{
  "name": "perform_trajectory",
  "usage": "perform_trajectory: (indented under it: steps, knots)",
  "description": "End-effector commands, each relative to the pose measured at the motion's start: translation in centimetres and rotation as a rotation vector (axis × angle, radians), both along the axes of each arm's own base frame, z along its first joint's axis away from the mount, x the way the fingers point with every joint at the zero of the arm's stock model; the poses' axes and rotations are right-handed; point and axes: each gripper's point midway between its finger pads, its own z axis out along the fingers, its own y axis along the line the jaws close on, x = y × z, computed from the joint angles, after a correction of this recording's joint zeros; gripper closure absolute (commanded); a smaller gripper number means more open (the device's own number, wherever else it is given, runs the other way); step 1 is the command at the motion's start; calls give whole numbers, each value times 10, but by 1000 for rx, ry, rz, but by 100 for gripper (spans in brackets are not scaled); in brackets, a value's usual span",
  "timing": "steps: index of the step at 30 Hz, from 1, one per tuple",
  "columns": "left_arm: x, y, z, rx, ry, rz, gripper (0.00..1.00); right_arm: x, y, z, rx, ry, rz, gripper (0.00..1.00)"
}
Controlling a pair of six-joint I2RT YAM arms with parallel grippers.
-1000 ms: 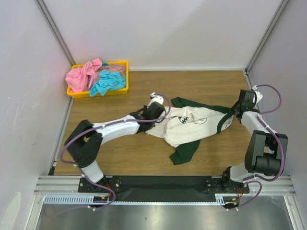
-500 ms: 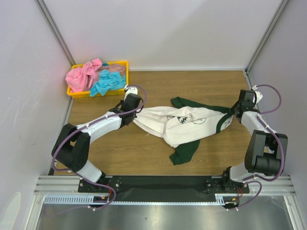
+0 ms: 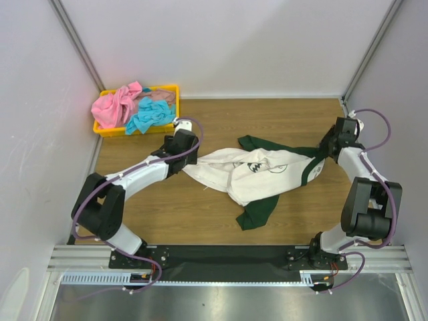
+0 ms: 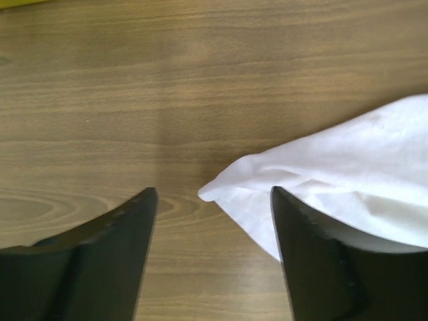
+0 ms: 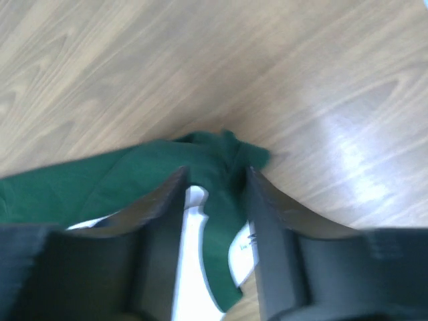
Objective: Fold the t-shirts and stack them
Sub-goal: Flatten the tshirt out
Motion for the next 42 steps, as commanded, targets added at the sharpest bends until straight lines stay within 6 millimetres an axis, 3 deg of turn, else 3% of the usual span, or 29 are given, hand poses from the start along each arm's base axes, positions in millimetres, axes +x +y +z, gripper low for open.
perform_trajectory:
  steps: [1,2,5,9,14,22,25,30,38,42]
  knots:
    - [-2,1,27,-59,-48,19,19,6,15,32,-3,-17,107,47]
    - [-4,2,30,-76,-49,30,17,5,23,41,-16,-29,131,32]
    - [-13,2,38,-138,-60,63,11,2,38,62,-61,-37,168,19]
    - [-25,-4,30,-254,-50,90,11,-4,63,90,-98,-103,215,14]
    - [-28,-3,8,-316,-35,145,12,-6,91,89,-80,-129,271,14]
    - [-13,8,-18,-408,-18,215,20,0,174,69,15,-122,470,16]
    - [-6,6,-24,-450,-19,209,22,2,193,62,8,-98,498,17]
    - [-3,-1,-37,-487,10,205,24,12,199,45,-4,-37,480,18]
    - [5,-3,-50,-508,10,208,27,23,206,42,2,-27,487,18]
    - [11,-1,-52,-506,0,210,37,26,205,41,-5,-22,479,19]
